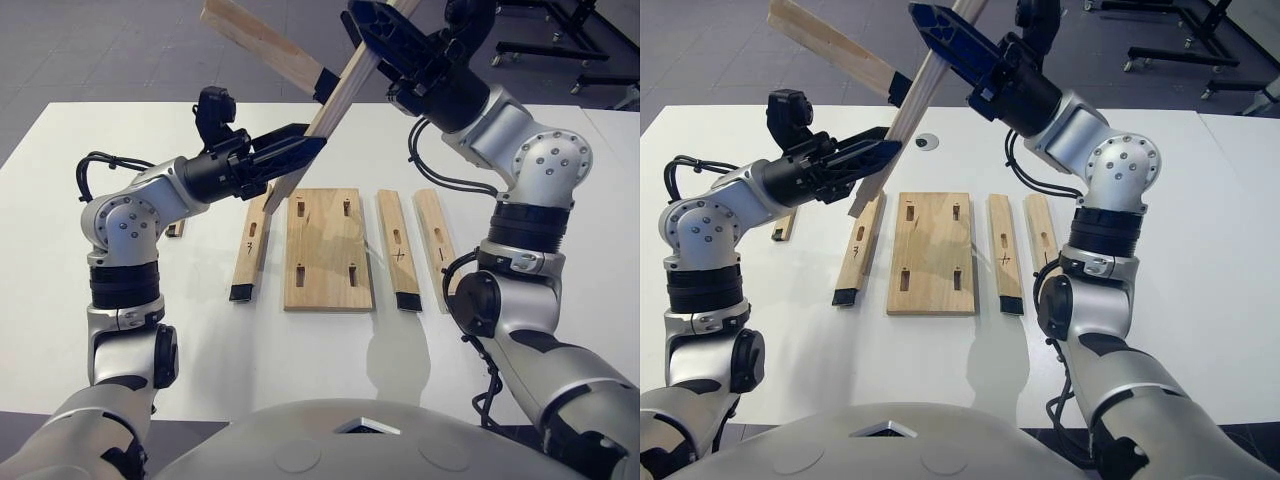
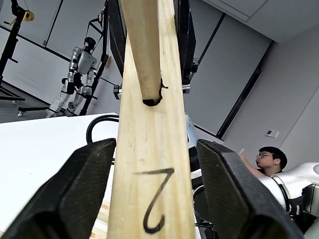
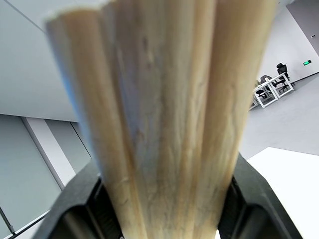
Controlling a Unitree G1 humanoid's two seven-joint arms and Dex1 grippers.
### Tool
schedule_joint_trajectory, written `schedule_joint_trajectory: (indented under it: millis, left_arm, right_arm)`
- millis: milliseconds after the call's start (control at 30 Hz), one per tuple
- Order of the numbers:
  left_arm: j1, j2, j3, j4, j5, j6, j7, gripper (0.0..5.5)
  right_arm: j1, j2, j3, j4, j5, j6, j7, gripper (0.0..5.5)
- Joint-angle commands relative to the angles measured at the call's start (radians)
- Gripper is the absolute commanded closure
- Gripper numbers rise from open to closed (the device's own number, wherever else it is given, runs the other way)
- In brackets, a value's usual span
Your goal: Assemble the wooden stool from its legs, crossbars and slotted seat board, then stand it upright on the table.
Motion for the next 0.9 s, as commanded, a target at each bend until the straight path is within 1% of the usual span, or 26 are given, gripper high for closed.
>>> schedule_joint_trajectory:
  millis: [33, 100, 167, 300, 333, 467, 600, 700, 800, 900]
  left_arm:
    - [-0.008, 0.002, -0.006, -0.018, -0.009, -0.003, 0.009, 2.04]
    - [0.000, 0.008, 0.002, -0.029, -0.017, 0.006, 0.020, 1.85]
    - [0.014, 0.024, 0.016, -0.047, -0.032, 0.019, 0.027, 1.50]
    - [0.058, 0.074, 0.070, -0.079, -0.063, 0.051, 0.066, 0.92]
    - [0.070, 0.088, 0.088, -0.074, -0.069, 0.059, 0.082, 0.85]
    - [0.143, 0.135, 0.141, -0.085, -0.064, 0.052, 0.129, 0.85]
    - [0.216, 0.148, 0.169, -0.102, -0.039, 0.014, 0.161, 0.85]
    - [0.260, 0.143, 0.182, -0.111, -0.029, -0.006, 0.176, 0.85]
    - [0.293, 0.138, 0.167, -0.113, -0.007, -0.029, 0.185, 0.85]
    - [0.310, 0.132, 0.166, -0.117, -0.006, -0.037, 0.195, 0.85]
  right_arm:
    - [0.011, -0.014, 0.009, -0.019, -0.021, -0.023, 0.000, 3.44]
    - [0.008, -0.023, 0.013, -0.011, -0.039, -0.039, 0.008, 3.44]
    - [-0.005, -0.041, 0.008, 0.010, -0.057, -0.056, 0.019, 3.44]
    - [-0.068, -0.127, 0.004, 0.110, -0.129, -0.106, 0.094, 3.44]
    - [-0.083, -0.153, 0.008, 0.137, -0.149, -0.116, 0.122, 3.44]
    - [-0.127, -0.236, 0.037, 0.246, -0.260, -0.190, 0.223, 3.44]
    - [-0.137, -0.268, 0.069, 0.315, -0.372, -0.290, 0.269, 3.44]
    - [-0.156, -0.258, 0.045, 0.371, -0.424, -0.376, 0.246, 3.44]
    - [-0.139, -0.218, 0.022, 0.369, -0.484, -0.506, 0.159, 3.44]
    - [-0.101, -0.203, 0.071, 0.330, -0.573, -0.547, 0.084, 3.44]
